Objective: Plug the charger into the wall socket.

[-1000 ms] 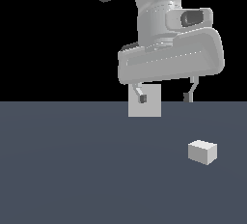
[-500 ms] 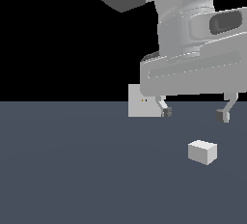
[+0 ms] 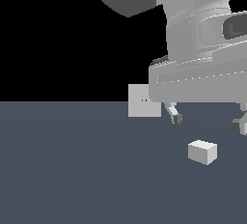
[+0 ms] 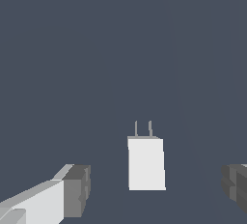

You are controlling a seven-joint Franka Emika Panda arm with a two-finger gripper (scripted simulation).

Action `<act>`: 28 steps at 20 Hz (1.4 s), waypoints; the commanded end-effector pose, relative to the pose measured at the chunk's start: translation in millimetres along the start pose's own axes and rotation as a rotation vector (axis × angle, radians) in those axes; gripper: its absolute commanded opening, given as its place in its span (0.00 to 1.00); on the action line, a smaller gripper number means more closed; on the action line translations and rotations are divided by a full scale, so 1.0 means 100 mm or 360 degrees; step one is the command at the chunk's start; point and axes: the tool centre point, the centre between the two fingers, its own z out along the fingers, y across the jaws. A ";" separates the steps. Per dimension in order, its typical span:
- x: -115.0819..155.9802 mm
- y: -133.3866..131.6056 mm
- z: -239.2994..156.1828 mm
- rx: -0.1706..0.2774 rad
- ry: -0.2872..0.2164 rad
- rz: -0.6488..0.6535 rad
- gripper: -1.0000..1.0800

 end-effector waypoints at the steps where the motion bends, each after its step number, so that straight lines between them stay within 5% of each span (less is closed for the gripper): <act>1: 0.00 0.00 0.00 0.0000 0.0001 0.0006 0.96; 23: -0.10 0.00 0.50 0.0002 -0.0002 0.0002 0.96; 24: -0.10 0.00 0.50 0.0002 -0.0002 0.0002 0.00; 28: -0.10 0.00 0.50 0.0002 -0.0002 0.0002 0.00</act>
